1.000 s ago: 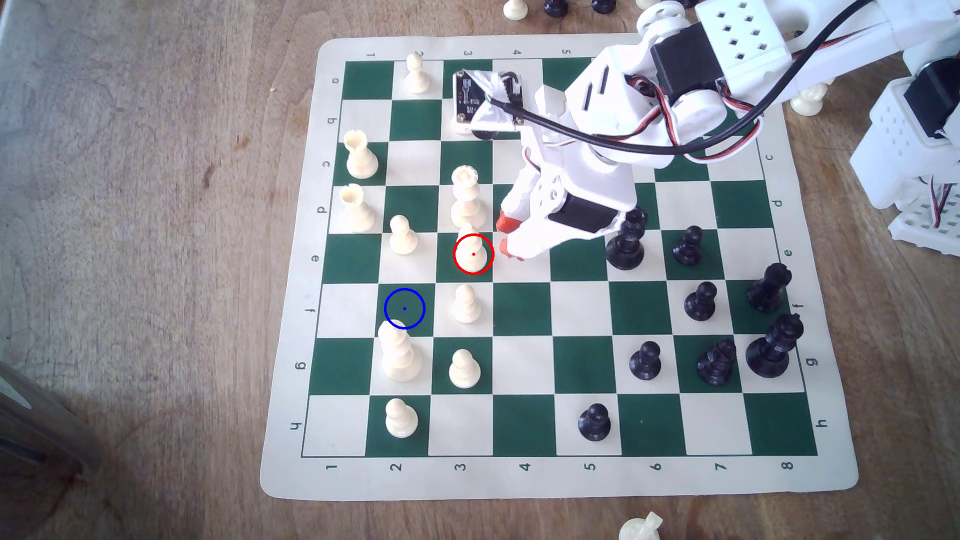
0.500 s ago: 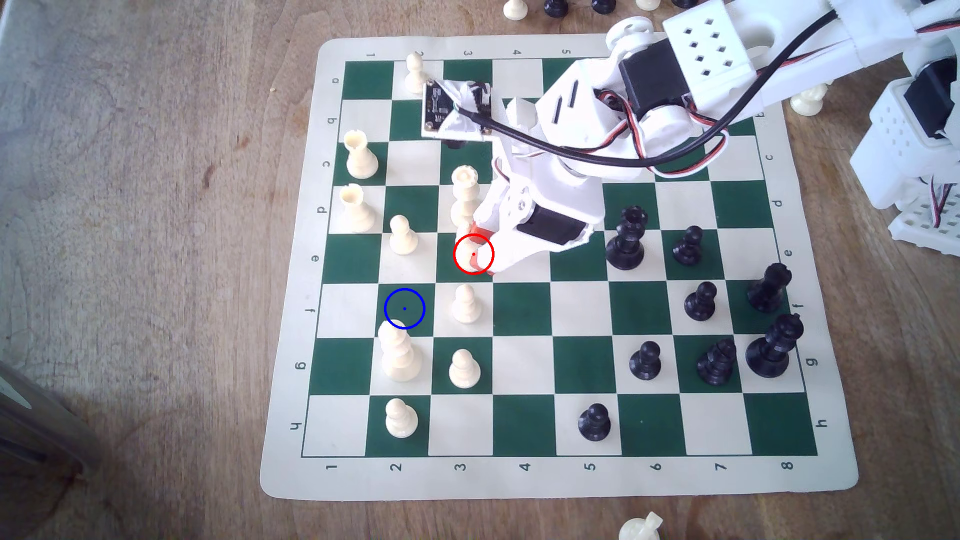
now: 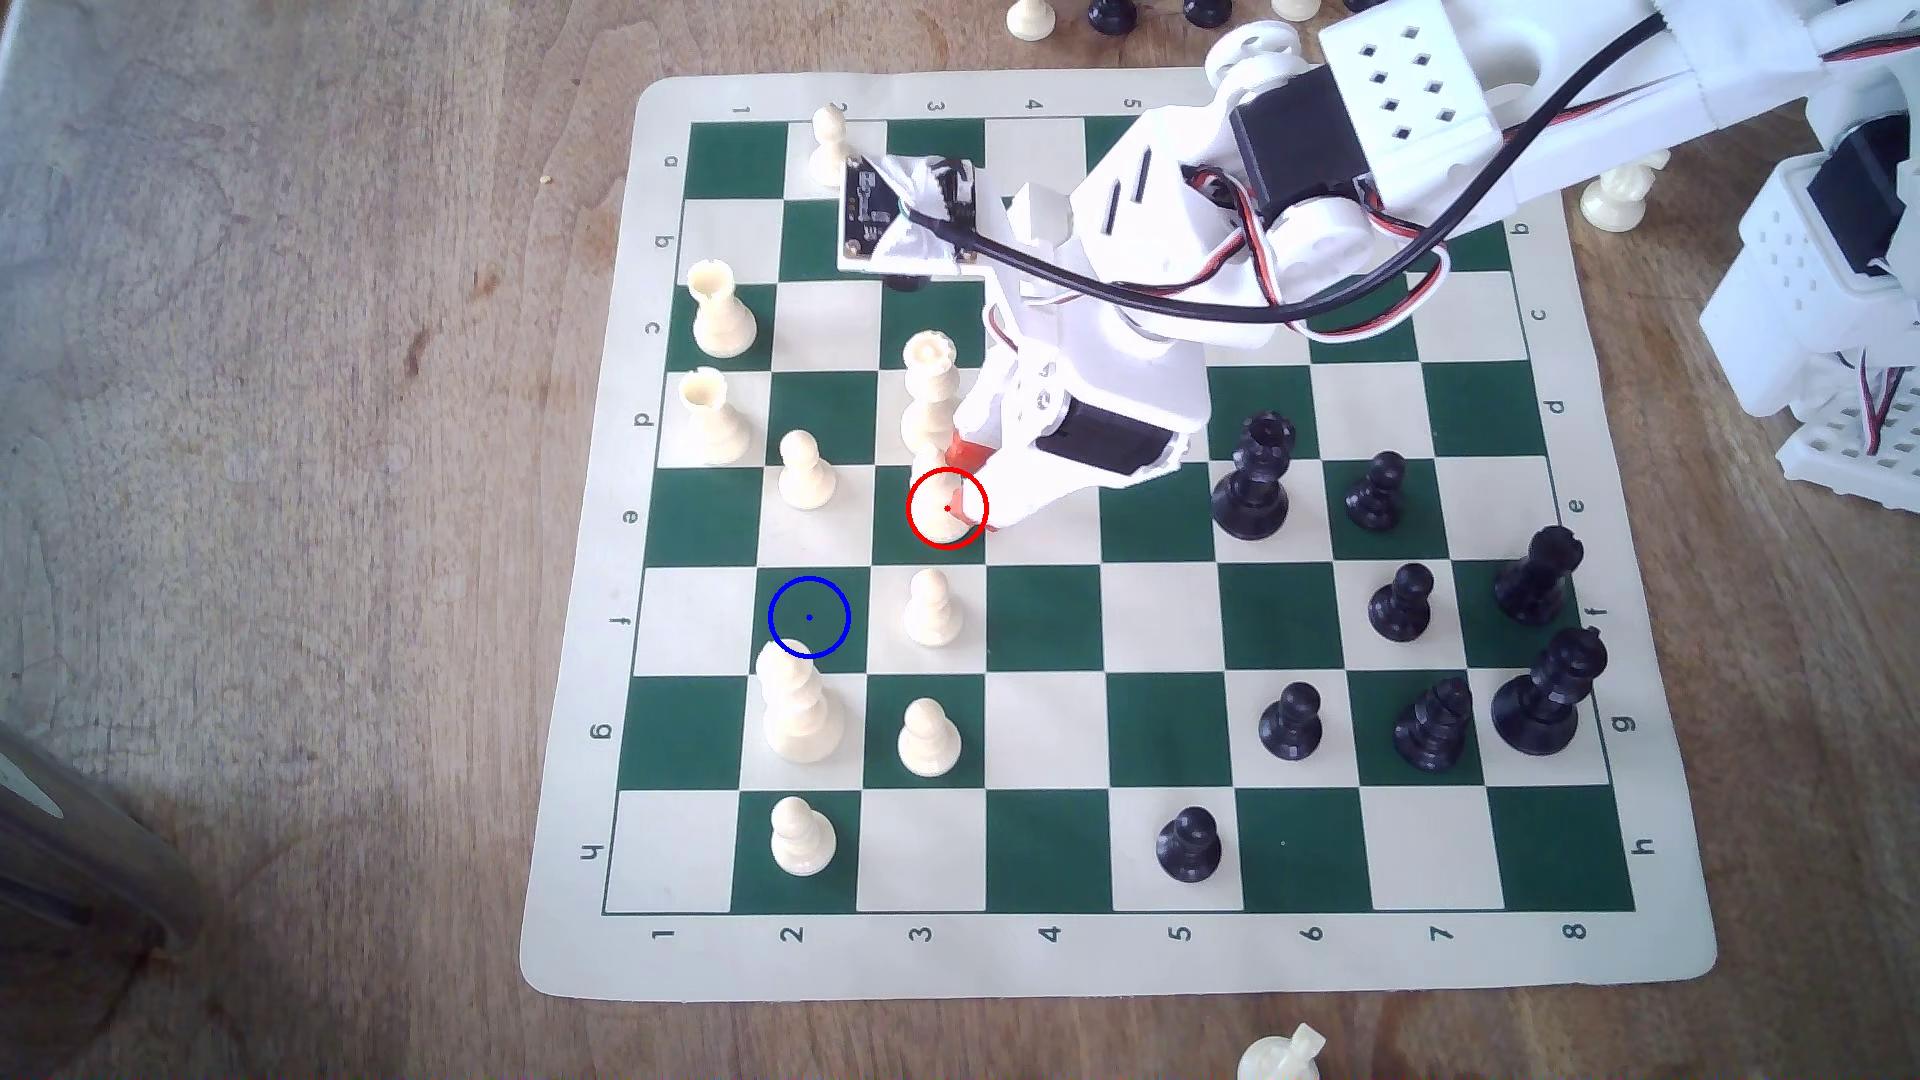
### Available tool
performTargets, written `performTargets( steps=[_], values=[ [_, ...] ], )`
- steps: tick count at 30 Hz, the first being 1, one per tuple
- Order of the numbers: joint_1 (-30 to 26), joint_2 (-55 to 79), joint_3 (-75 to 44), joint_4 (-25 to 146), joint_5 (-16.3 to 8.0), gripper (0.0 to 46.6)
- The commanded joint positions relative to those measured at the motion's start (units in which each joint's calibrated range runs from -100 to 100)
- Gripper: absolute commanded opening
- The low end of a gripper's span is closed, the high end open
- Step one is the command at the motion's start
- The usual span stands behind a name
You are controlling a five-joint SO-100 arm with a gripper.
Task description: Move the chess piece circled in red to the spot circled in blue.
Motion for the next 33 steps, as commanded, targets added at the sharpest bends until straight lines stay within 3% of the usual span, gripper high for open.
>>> performTargets(
  steps=[1,18,23,33],
  values=[
    [0.2,-3.5,-4.7,1.4,0.4,6.6],
    [1.5,-1.4,-3.7,-3.7,0.7,10.6],
    [1.8,-1.3,-3.5,-2.7,1.8,7.2],
    [1.7,-2.5,-2.9,0.3,2.3,5.3]
  ],
)
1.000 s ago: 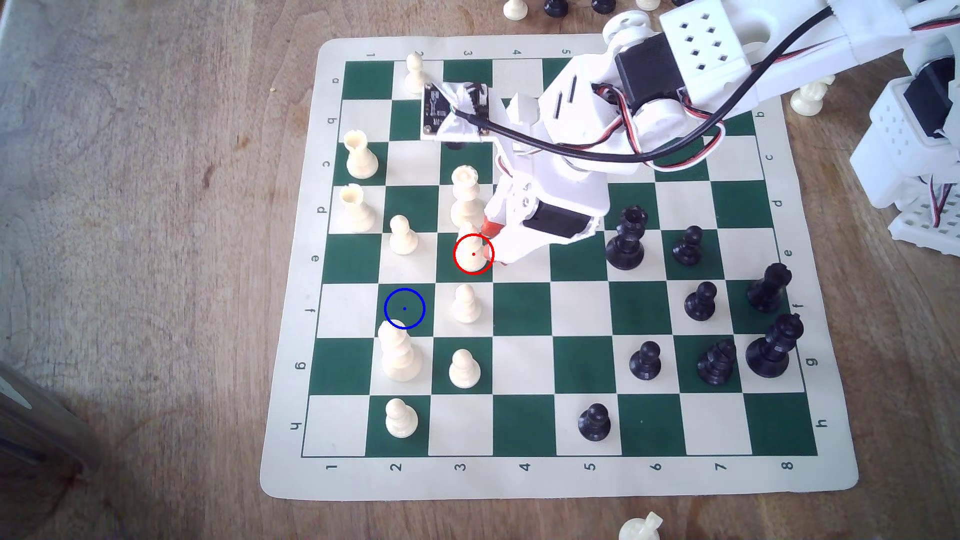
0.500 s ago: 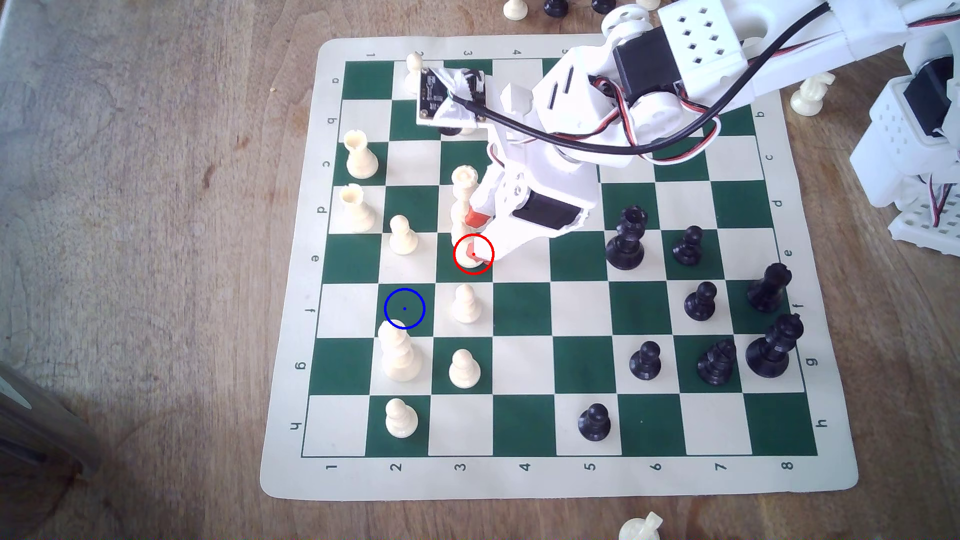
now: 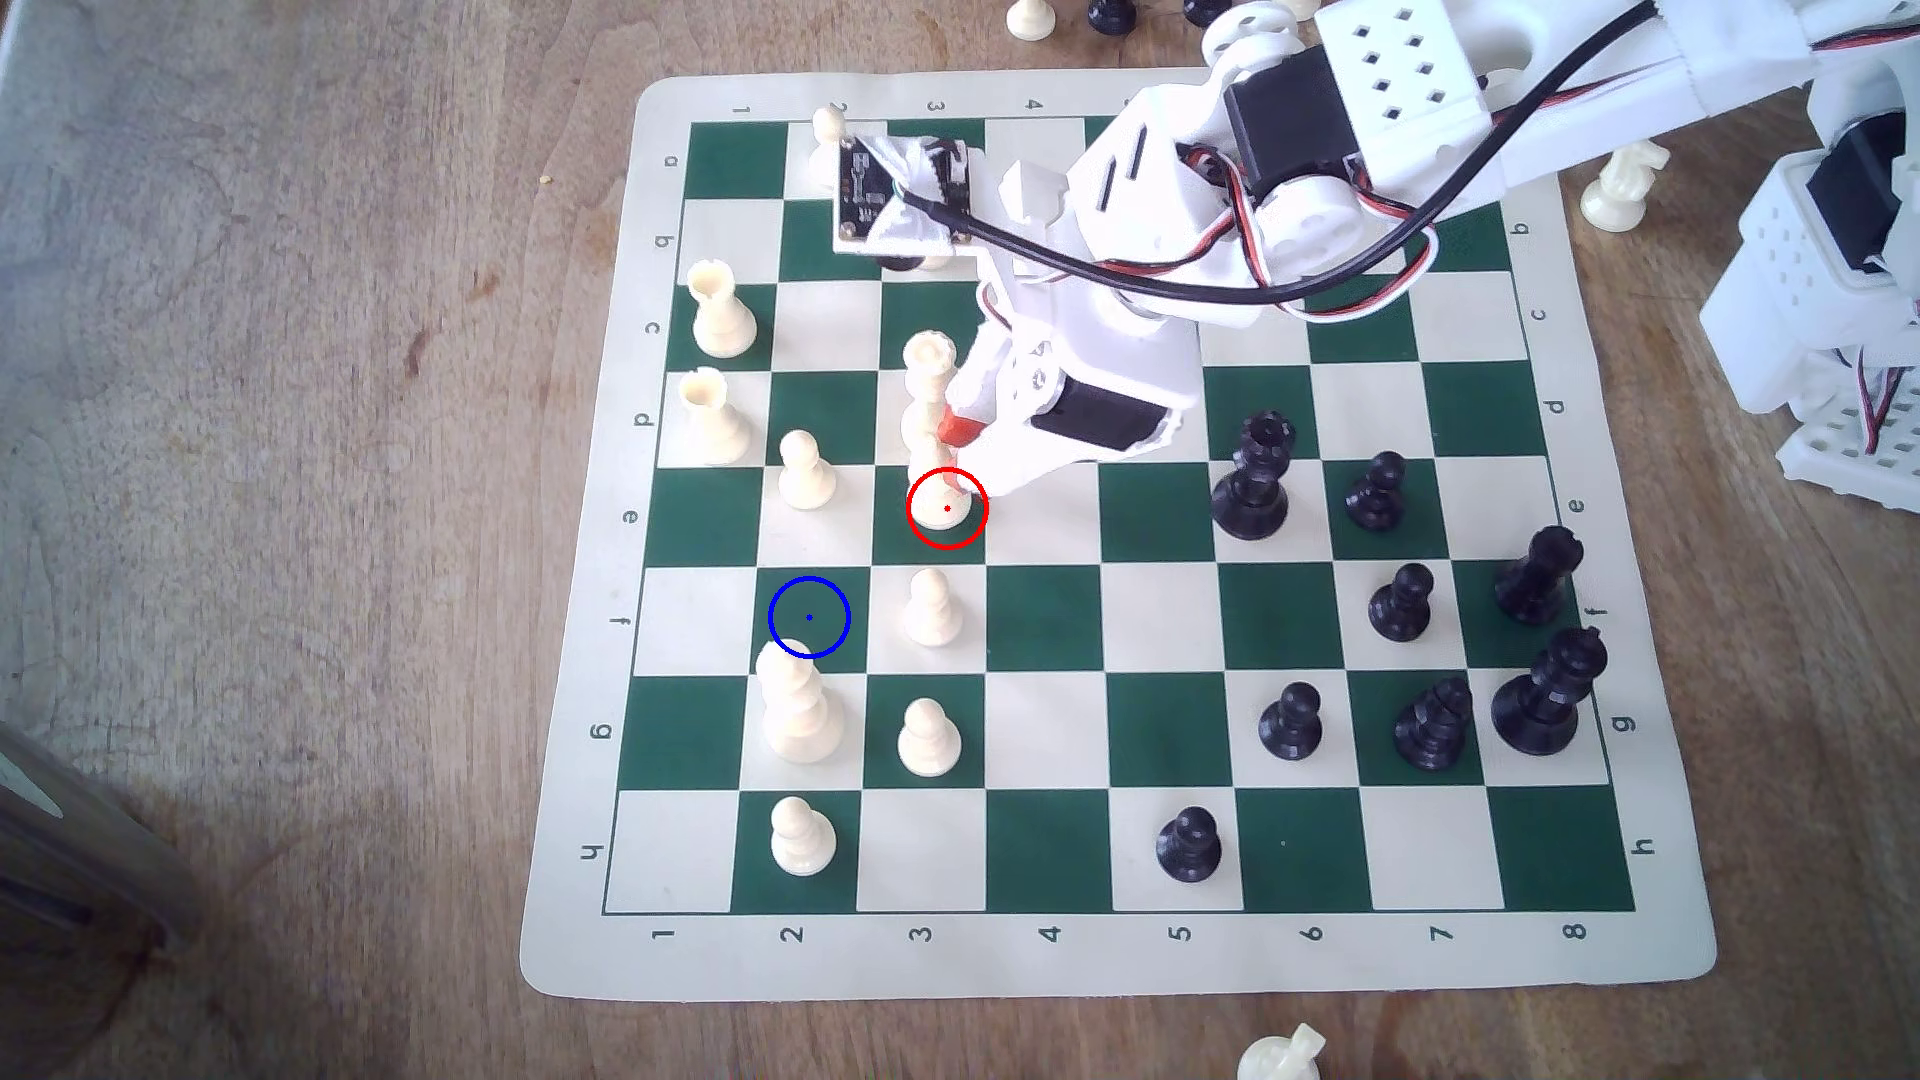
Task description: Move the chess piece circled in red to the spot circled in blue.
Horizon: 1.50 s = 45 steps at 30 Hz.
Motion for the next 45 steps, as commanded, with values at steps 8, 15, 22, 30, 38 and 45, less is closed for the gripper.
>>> performTargets(
  steps=[8,15,22,30,38,45],
  values=[
    [0.6,-3.7,-1.2,0.9,0.6,10.8],
    [1.7,-2.5,-1.0,-1.5,0.7,12.7],
    [1.8,-0.8,-1.5,-3.8,0.6,12.4],
    [1.1,0.9,-1.6,-4.5,0.3,10.9],
    [1.1,1.8,-2.8,-5.2,0.3,6.5],
    [0.6,0.9,-3.5,-2.8,0.7,0.2]
  ],
)
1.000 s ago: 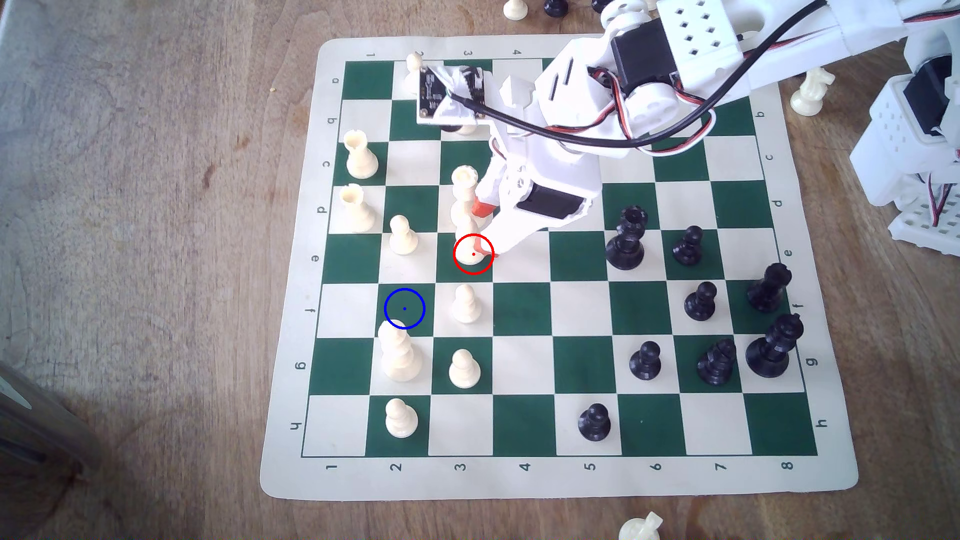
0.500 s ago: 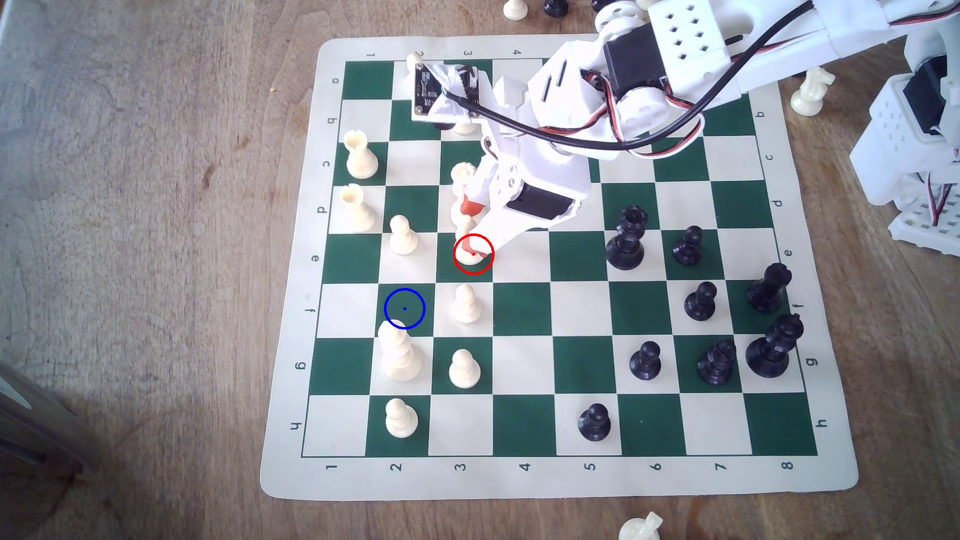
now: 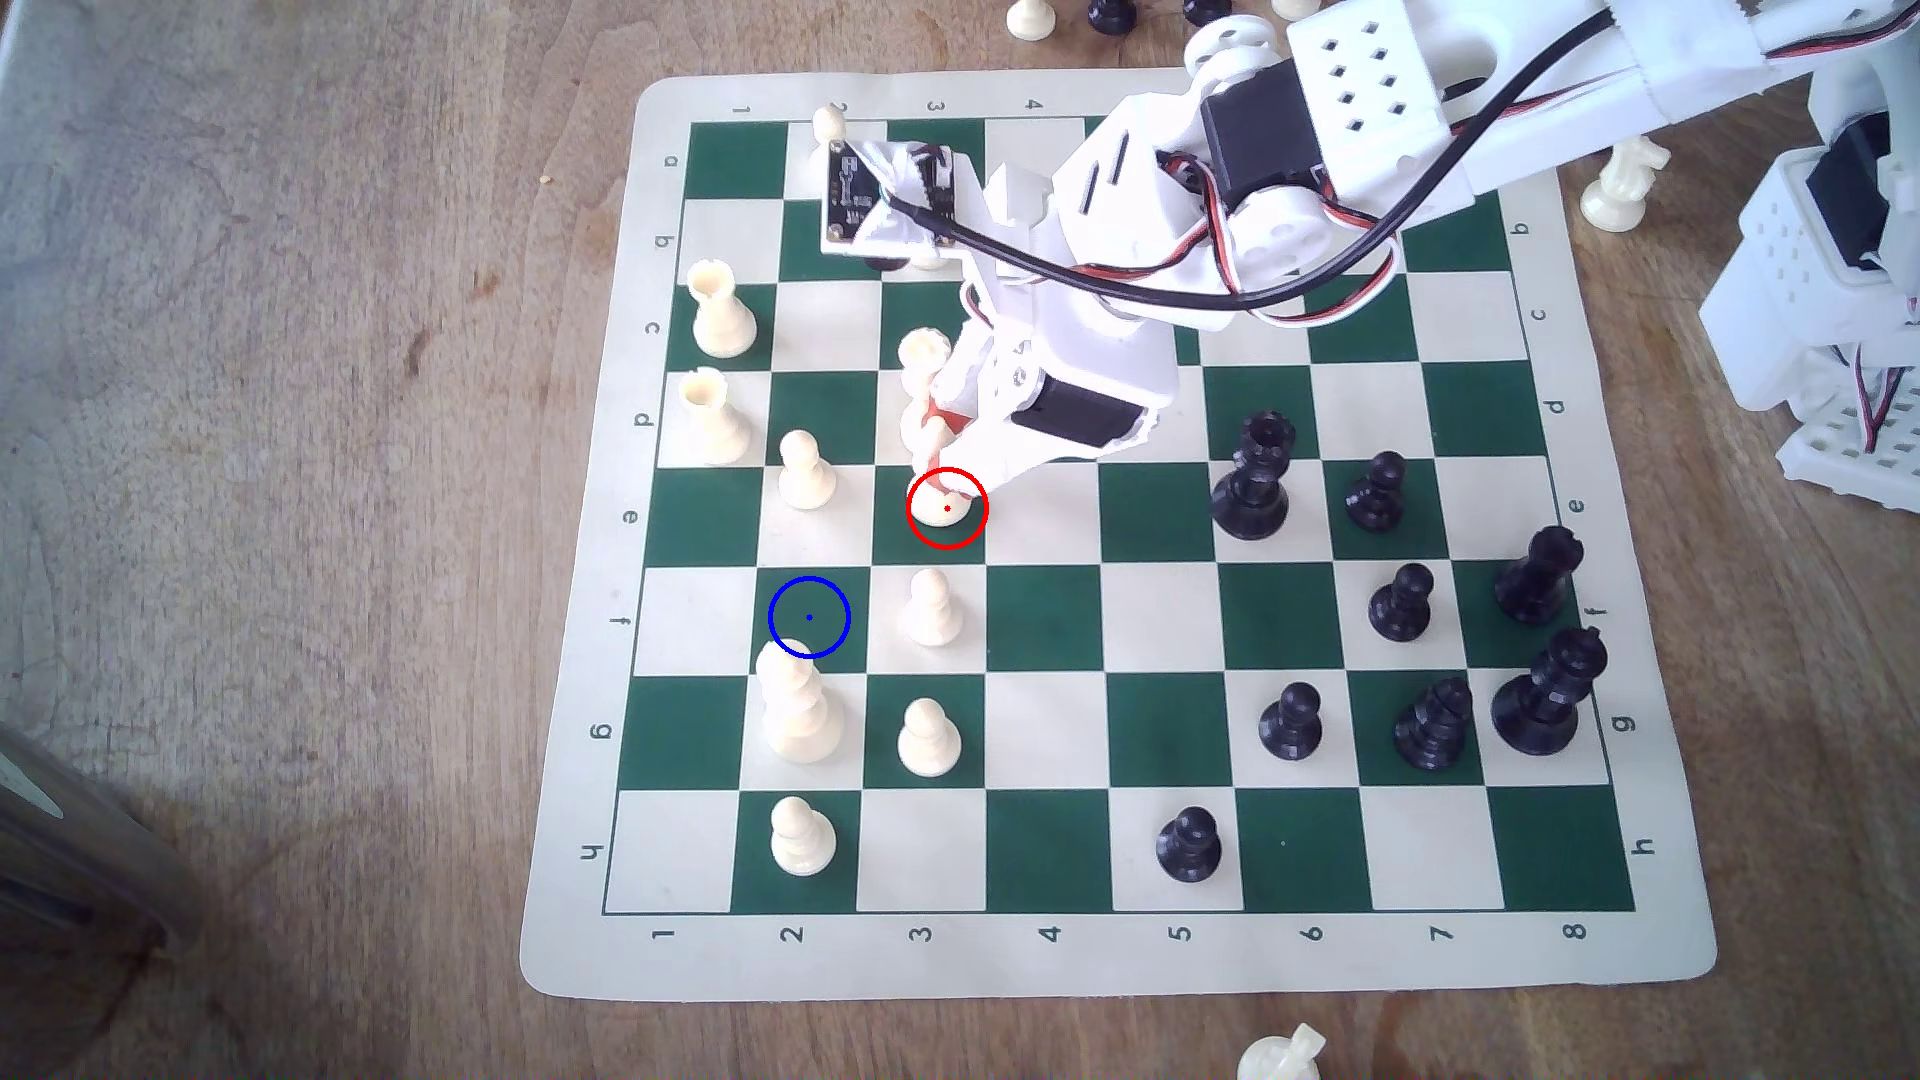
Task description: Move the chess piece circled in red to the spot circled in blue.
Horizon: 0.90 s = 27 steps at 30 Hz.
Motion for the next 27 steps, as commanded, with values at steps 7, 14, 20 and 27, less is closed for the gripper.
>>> performTargets(
  steps=[7,14,20,27],
  values=[
    [-2.5,-7.4,-5.3,6.6,-0.3,0.2],
    [-3.6,-7.8,-16.2,13.7,-0.7,0.9],
    [-4.0,-3.9,-29.9,20.8,-0.3,0.8],
    [-5.8,6.0,-44.2,22.6,-0.2,1.9]
  ],
)
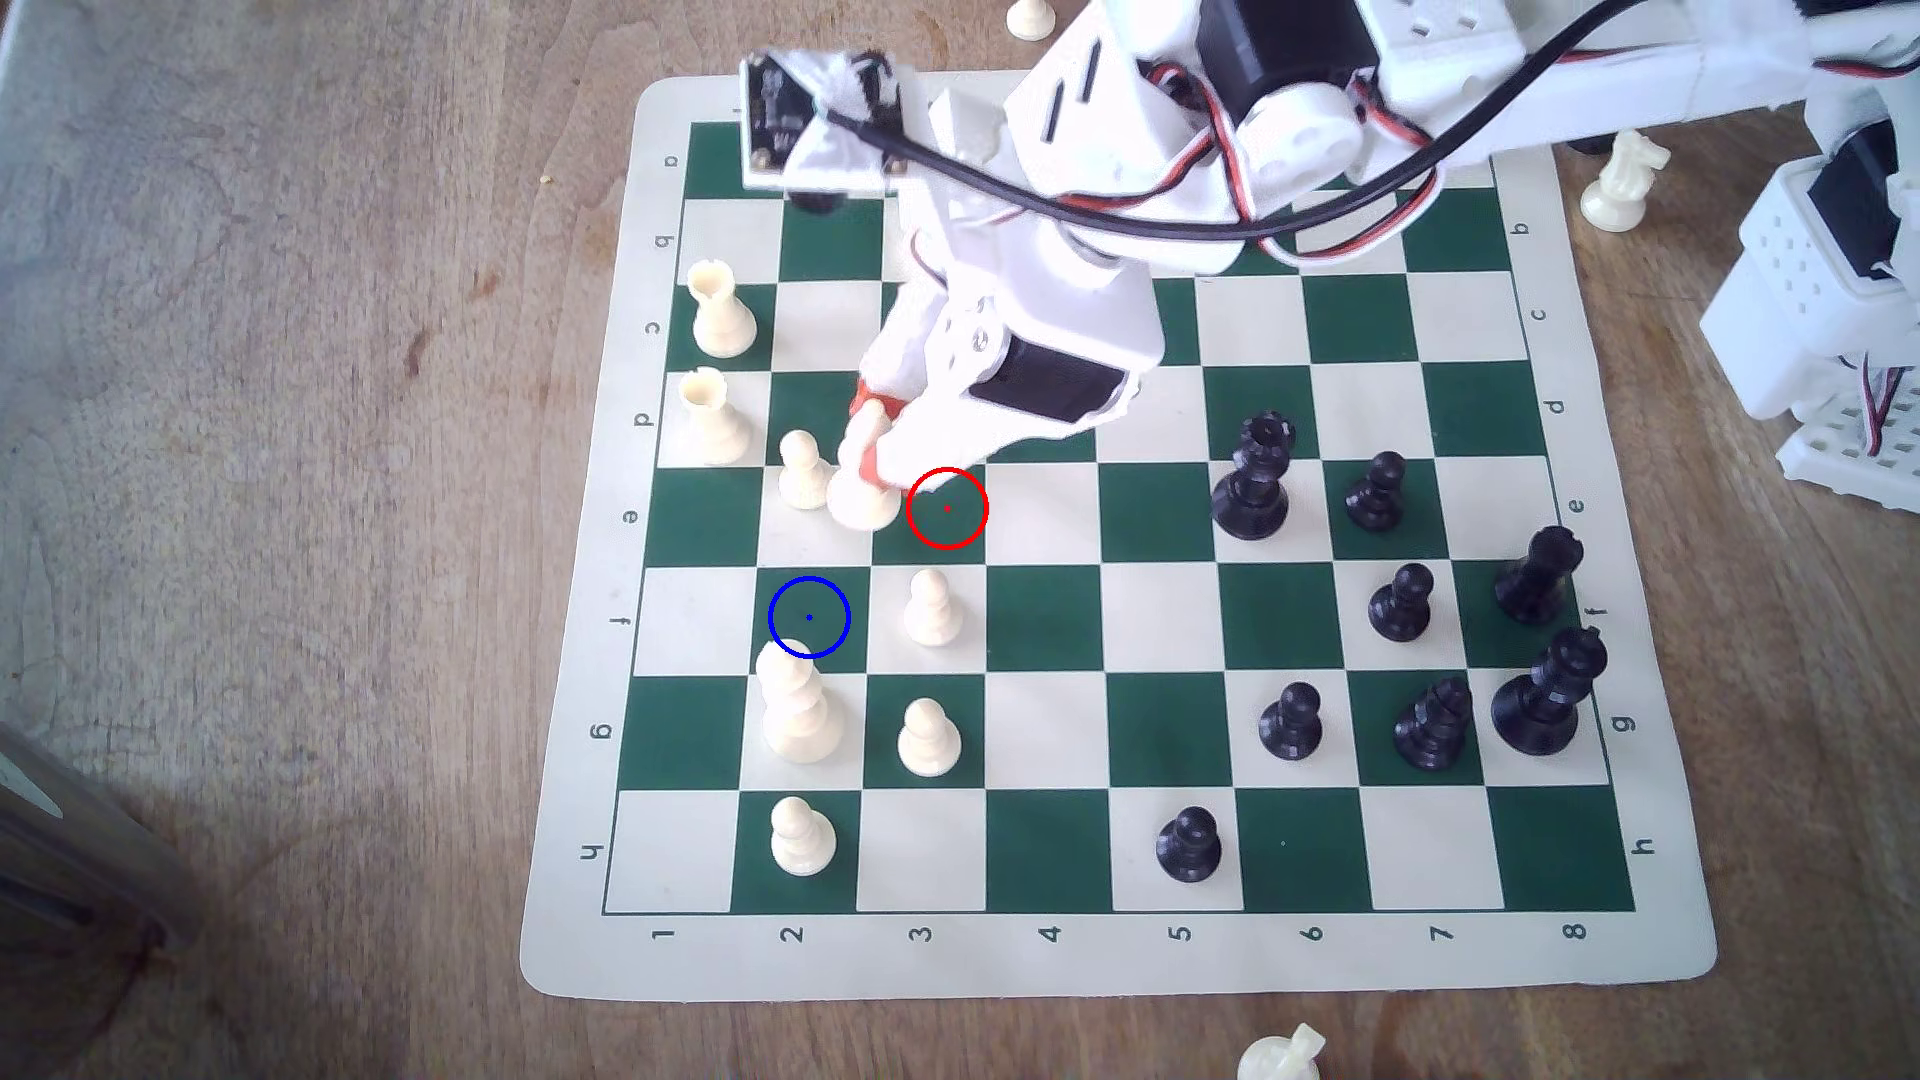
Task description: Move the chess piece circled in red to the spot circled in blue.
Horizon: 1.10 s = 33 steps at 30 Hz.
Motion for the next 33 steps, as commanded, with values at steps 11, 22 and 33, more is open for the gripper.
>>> performTargets(
  steps=[11,22,33],
  values=[
    [-1.4,12.1,-19.7,0.8,0.0,2.3],
    [0.3,20.5,-27.8,1.6,0.2,2.7],
    [0.1,21.2,-27.6,2.2,0.0,2.8]
  ],
)
